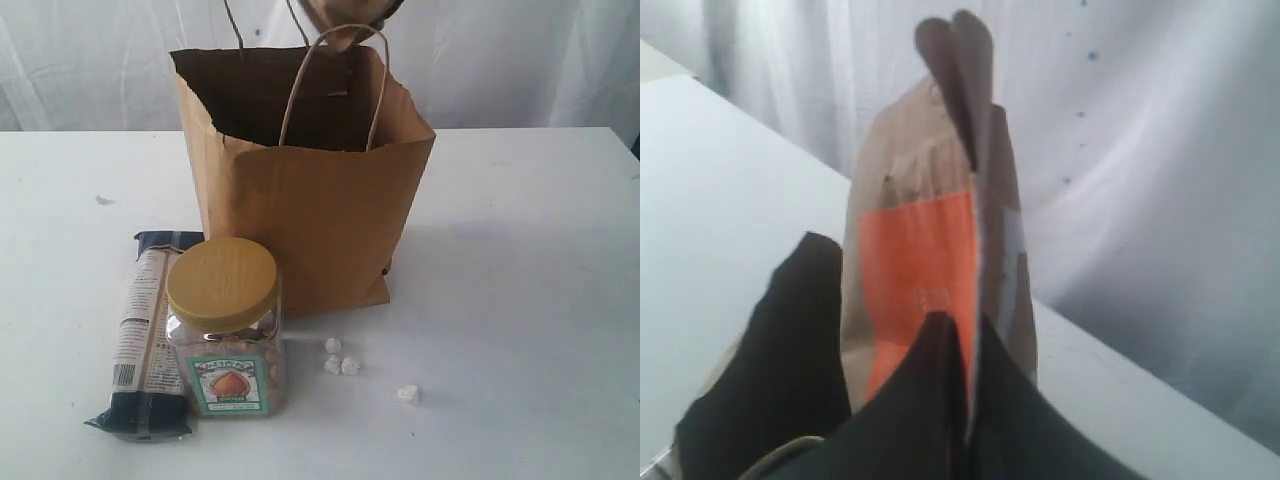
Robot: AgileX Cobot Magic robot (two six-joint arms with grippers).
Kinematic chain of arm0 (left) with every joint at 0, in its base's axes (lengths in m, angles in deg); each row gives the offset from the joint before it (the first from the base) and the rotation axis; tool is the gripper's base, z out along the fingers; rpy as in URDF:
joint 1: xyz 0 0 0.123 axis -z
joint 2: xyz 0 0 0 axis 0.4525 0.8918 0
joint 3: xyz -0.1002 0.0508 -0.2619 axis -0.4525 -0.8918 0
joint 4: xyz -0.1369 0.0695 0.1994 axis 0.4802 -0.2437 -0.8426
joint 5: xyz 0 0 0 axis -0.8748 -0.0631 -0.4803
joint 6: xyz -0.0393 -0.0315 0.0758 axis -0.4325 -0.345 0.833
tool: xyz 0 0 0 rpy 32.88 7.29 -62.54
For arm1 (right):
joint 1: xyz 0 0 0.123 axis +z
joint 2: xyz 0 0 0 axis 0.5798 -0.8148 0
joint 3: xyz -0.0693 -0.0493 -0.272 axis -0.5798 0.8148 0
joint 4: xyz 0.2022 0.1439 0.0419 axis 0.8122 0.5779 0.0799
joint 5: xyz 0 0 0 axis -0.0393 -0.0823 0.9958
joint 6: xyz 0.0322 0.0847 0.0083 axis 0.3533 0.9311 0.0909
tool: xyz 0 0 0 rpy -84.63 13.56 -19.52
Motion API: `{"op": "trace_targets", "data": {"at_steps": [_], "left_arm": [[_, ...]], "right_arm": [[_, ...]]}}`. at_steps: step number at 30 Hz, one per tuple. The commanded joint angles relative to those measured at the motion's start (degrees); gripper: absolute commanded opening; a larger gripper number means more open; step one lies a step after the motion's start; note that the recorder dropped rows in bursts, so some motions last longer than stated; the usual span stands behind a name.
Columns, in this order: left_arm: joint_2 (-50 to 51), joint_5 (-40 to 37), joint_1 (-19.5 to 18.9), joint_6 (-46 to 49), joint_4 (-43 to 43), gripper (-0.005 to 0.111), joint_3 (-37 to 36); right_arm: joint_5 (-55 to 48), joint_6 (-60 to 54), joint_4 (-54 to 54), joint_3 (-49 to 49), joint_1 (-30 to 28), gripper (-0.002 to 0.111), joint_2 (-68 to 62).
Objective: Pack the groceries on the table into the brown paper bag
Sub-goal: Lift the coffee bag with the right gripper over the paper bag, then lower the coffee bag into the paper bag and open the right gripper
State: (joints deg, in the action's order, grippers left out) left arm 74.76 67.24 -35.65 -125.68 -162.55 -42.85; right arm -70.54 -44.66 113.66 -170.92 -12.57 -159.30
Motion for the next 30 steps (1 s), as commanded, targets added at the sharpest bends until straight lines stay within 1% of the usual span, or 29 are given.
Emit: {"op": "trace_targets", "data": {"at_steps": [1,2,5,16,19,23,26,30], "left_arm": [[-0.19,0.25,-0.04,0.02,-0.52,0.0,-0.16],[-0.19,0.25,-0.04,0.02,-0.52,0.0,-0.16],[-0.19,0.25,-0.04,0.02,-0.52,0.0,-0.16],[-0.19,0.25,-0.04,0.02,-0.52,0.0,-0.16],[-0.19,0.25,-0.04,0.02,-0.52,0.0,-0.16],[-0.19,0.25,-0.04,0.02,-0.52,0.0,-0.16],[-0.19,0.25,-0.04,0.02,-0.52,0.0,-0.16],[-0.19,0.25,-0.04,0.02,-0.52,0.0,-0.16]], "right_arm": [[-1.77,-11.7,13.5,-0.74,0.05,0.0,-1.39],[-3.29,-14.15,14.88,-0.74,0.05,0.0,-1.39],[-5.68,-14.61,15.51,-0.74,0.05,0.0,-1.27],[-4.43,-14.62,14.68,-0.53,0.05,0.001,-7.43],[-4.81,-14.23,14.68,-0.53,0.05,0.008,-8.71],[-7.47,-14.23,14.58,-0.53,0.05,0.024,-9.92],[-9.57,-14.23,13.26,-0.53,0.05,0.033,-10.57],[-9.72,-14.23,10.81,-0.53,0.05,0.04,-10.57]]}}
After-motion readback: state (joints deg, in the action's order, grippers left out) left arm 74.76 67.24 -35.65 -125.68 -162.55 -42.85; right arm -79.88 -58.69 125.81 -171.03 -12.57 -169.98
